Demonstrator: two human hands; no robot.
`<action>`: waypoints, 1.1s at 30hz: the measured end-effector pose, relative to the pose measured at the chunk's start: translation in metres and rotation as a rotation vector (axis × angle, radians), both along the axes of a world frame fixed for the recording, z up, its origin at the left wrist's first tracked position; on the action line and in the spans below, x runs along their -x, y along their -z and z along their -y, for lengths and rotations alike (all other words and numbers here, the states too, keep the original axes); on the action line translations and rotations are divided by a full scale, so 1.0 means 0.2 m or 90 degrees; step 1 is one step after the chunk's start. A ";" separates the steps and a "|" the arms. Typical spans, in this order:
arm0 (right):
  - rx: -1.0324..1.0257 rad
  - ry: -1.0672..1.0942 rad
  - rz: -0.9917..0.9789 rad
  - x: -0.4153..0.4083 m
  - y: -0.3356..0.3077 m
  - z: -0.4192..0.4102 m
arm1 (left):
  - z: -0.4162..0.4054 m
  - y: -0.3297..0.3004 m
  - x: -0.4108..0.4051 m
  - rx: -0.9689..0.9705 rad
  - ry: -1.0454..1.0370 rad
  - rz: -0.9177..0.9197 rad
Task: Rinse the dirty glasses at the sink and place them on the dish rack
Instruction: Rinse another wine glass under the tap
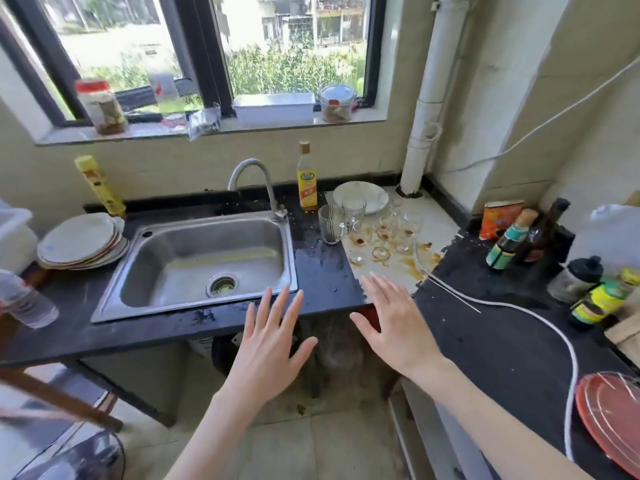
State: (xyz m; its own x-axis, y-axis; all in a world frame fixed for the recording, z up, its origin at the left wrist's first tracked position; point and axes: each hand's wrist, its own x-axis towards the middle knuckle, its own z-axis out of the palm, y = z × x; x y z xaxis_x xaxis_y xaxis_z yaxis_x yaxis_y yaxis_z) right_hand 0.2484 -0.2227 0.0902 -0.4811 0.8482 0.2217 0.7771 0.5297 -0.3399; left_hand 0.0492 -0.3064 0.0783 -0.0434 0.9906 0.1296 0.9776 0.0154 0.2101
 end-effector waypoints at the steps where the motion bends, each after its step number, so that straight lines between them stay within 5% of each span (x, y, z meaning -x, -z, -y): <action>1: 0.006 -0.002 0.012 0.01 0.01 -0.07 | -0.06 0.01 0.02 0.013 -0.006 0.003; 12: 0.126 0.098 0.040 0.15 0.21 -0.85 | -0.80 0.23 0.23 0.094 0.034 0.045; 19: 0.279 0.209 0.016 0.32 0.31 -1.32 | -1.23 0.29 0.39 0.124 0.060 -0.027; 33: 0.337 0.175 0.023 0.37 0.42 -1.58 | -1.41 0.32 0.34 0.195 0.023 0.068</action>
